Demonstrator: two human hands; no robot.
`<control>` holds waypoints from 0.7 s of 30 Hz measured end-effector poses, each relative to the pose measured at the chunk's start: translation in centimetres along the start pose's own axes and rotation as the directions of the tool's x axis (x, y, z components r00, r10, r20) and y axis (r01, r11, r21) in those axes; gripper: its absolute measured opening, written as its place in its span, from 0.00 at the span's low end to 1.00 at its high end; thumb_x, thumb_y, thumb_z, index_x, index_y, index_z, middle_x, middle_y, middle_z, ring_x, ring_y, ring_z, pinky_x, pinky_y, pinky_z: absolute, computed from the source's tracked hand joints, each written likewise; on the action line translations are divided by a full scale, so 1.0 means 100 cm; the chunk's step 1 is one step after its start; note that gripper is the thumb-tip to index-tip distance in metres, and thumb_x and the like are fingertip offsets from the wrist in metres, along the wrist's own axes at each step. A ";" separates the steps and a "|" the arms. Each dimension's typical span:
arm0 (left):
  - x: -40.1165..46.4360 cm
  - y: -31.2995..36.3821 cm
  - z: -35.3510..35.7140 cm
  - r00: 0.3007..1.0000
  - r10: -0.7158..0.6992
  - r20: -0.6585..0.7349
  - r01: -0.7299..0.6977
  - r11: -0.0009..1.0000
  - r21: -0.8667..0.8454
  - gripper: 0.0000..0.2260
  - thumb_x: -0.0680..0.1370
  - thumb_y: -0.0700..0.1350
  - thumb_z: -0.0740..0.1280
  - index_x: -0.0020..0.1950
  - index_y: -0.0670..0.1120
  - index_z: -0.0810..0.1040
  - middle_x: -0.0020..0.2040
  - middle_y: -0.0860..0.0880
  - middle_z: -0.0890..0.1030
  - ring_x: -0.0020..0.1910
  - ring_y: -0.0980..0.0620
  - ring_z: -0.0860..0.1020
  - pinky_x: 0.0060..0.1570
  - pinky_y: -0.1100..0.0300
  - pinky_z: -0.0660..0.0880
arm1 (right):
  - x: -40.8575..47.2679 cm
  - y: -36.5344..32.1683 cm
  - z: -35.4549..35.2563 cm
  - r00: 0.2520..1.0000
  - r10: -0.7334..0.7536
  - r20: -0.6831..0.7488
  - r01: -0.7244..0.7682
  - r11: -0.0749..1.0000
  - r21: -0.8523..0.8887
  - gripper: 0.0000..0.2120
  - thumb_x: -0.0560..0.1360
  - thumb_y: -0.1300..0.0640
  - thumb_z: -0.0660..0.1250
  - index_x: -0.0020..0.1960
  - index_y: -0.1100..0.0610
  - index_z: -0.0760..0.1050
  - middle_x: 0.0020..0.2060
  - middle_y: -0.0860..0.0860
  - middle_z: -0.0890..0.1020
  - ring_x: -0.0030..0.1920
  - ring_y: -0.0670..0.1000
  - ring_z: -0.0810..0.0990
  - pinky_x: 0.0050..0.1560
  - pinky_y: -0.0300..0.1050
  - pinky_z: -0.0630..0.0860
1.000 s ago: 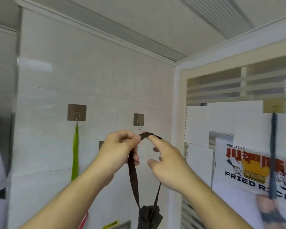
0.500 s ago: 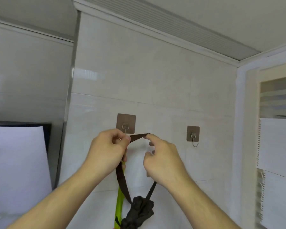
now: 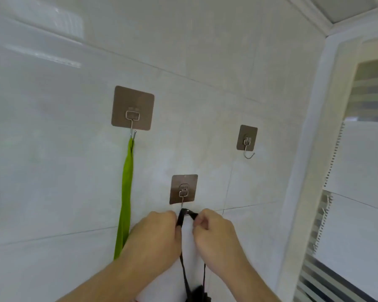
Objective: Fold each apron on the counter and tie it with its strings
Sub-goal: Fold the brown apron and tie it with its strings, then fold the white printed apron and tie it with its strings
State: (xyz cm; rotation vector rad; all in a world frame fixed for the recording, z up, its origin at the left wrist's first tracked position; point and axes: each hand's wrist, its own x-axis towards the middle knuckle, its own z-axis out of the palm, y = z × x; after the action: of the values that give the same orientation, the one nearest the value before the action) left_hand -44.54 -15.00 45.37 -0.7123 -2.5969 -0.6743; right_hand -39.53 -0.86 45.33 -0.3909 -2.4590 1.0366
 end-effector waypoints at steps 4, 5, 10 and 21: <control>-0.006 -0.004 0.015 0.999 0.017 0.037 -0.019 0.999 0.043 0.15 0.84 0.52 0.60 0.37 0.54 0.65 0.36 0.54 0.72 0.40 0.51 0.78 0.35 0.57 0.68 | -0.009 0.033 0.016 0.986 0.059 0.155 -0.048 0.996 -0.073 0.12 0.71 0.57 0.60 0.52 0.47 0.76 0.48 0.44 0.81 0.47 0.46 0.81 0.50 0.46 0.82; -0.007 -0.005 0.017 0.999 0.020 0.037 -0.022 0.999 0.043 0.16 0.84 0.52 0.60 0.37 0.54 0.65 0.35 0.55 0.72 0.37 0.53 0.76 0.33 0.59 0.68 | -0.013 0.041 0.017 0.983 0.076 0.168 -0.064 0.995 -0.073 0.12 0.73 0.57 0.60 0.53 0.47 0.77 0.49 0.44 0.81 0.47 0.45 0.81 0.48 0.44 0.81; -0.032 0.007 0.025 0.989 0.048 -0.141 -0.057 0.996 -0.067 0.13 0.82 0.51 0.66 0.52 0.50 0.62 0.34 0.50 0.77 0.28 0.48 0.77 0.28 0.51 0.77 | -0.045 0.074 0.008 0.969 0.109 0.223 -0.105 0.994 -0.030 0.13 0.77 0.60 0.62 0.51 0.46 0.81 0.49 0.44 0.83 0.48 0.45 0.84 0.46 0.40 0.82; -0.185 0.135 0.167 0.751 0.611 0.249 -0.405 0.724 -0.558 0.07 0.79 0.46 0.69 0.50 0.57 0.74 0.40 0.60 0.77 0.38 0.58 0.78 0.35 0.60 0.74 | -0.293 0.274 0.015 0.771 0.581 0.262 -0.578 0.810 -0.098 0.09 0.77 0.61 0.64 0.47 0.49 0.80 0.49 0.51 0.86 0.51 0.55 0.85 0.56 0.54 0.83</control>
State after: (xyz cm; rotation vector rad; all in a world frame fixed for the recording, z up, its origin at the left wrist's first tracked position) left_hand -25.72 -2.84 27.92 -1.8578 -2.3674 -1.0678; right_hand -12.64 4.61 16.02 -1.1410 -2.6546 1.3983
